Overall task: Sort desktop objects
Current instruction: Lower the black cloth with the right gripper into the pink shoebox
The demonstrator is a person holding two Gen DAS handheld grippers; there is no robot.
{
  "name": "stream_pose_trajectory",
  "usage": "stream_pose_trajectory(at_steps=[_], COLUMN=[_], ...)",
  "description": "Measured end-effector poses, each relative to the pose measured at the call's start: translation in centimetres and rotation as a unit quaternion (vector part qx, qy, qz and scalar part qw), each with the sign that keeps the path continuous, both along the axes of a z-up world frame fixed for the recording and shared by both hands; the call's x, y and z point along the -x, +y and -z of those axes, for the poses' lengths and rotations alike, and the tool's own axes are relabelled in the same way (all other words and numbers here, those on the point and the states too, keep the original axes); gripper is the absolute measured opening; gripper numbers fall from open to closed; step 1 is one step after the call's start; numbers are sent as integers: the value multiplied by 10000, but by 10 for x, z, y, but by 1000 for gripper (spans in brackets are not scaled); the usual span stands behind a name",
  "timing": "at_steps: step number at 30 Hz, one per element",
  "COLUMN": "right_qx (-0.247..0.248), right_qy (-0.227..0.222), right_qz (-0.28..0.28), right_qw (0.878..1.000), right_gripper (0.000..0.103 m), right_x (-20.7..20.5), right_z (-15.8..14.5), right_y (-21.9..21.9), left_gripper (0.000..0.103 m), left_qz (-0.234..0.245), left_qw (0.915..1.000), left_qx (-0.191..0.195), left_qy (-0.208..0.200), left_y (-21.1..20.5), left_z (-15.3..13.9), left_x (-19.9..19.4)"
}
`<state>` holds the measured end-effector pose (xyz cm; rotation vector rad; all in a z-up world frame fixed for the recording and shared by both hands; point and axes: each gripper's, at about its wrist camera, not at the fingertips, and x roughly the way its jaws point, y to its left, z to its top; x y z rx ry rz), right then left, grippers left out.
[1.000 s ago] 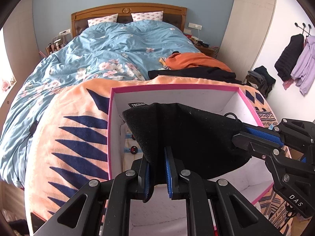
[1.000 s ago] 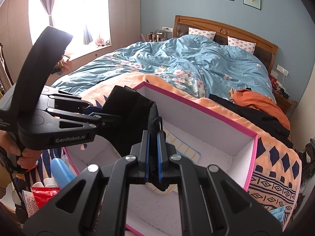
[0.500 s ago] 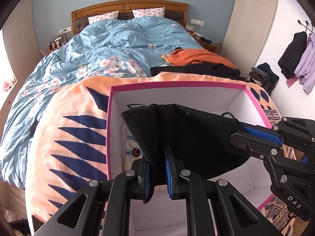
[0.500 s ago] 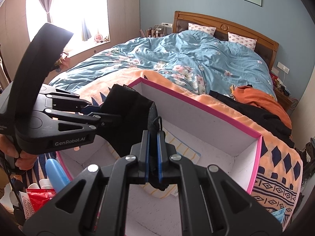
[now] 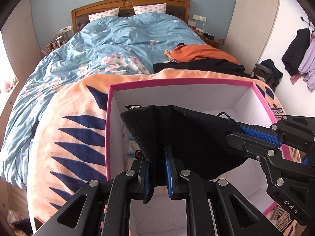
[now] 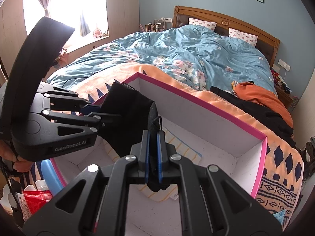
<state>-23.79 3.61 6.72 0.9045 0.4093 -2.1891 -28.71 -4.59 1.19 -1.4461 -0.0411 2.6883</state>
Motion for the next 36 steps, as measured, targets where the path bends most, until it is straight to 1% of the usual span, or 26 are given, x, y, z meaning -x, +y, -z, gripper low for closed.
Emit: stream_pose_trajectory(at_steps=[12, 23, 36], right_qx=[-143, -303, -576], right_qy=[-142, -277, -449], right_qz=[43, 105, 129], right_qw=[9998, 9991, 9972], right_gripper=[8, 8, 8], right_x=[10, 22, 34], right_z=[9, 17, 26], right_y=[-4, -9, -20], left_gripper=[12, 12, 12], left_qz=[-106, -116, -150], left_qw=[9996, 9993, 9982], left_qx=[133, 259, 425], left_qy=[-209, -257, -395], left_y=[-2, -1, 0], left_z=[11, 13, 23], left_x=[13, 18, 28])
